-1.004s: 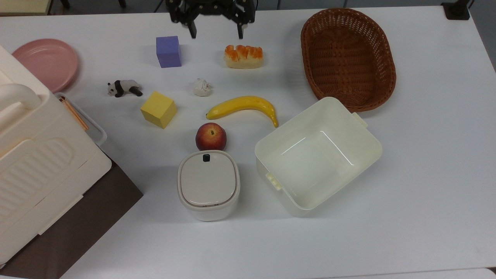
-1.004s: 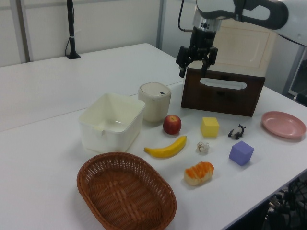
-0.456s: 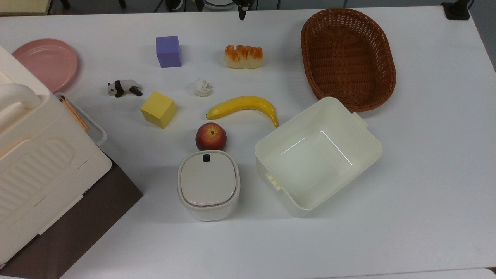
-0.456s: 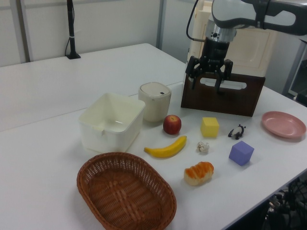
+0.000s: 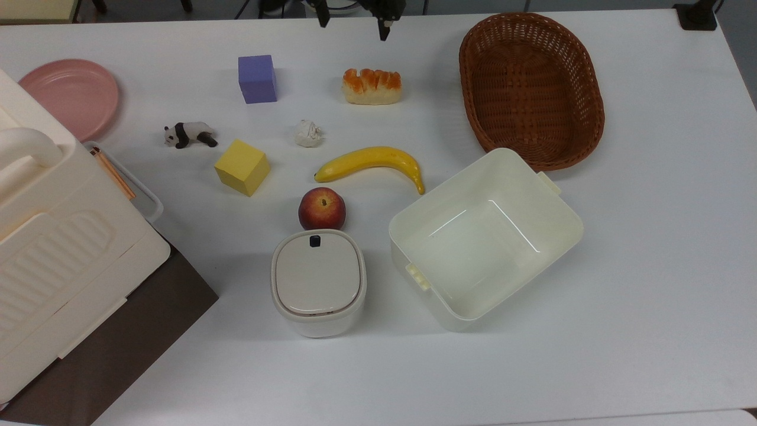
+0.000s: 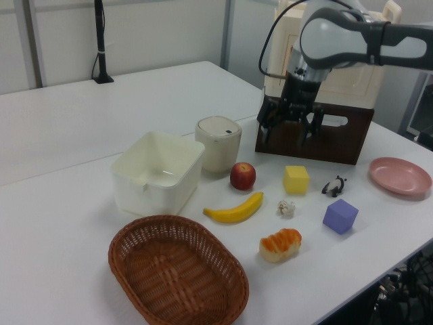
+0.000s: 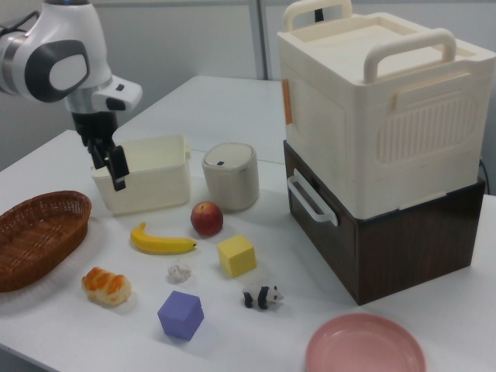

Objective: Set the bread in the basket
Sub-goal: 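Move the open gripper over the orange-topped bread roll, then lower the gripper onto the bread roll and close on it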

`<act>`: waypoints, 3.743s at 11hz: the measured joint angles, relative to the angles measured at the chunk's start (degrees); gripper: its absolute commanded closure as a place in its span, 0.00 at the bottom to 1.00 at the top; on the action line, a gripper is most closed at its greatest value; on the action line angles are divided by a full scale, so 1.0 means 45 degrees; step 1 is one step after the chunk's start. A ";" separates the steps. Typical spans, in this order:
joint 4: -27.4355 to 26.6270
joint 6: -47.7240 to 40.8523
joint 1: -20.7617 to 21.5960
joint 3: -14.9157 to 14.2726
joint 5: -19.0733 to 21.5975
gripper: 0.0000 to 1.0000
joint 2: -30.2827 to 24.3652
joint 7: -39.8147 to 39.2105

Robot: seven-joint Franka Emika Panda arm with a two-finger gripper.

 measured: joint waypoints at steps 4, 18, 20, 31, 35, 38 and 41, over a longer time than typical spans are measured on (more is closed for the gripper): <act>-0.1603 0.0792 0.0497 0.0280 0.0587 0.00 -0.0931 0.3252; -0.4211 0.2255 0.2498 0.0269 -0.1755 0.00 -0.0502 1.4153; -0.4573 0.2255 0.2535 0.0176 -0.2027 0.00 -0.0501 1.4171; -0.5795 0.4453 0.2481 -0.0177 -0.2595 0.00 0.0205 1.4174; -0.5913 0.4461 0.2486 -0.0177 -0.2644 0.00 0.0363 1.4174; -0.5945 0.4890 0.2487 -0.0177 -0.2914 0.00 0.0879 1.4174; -0.5947 0.5073 0.2510 -0.0177 -0.2951 0.55 0.1365 1.4174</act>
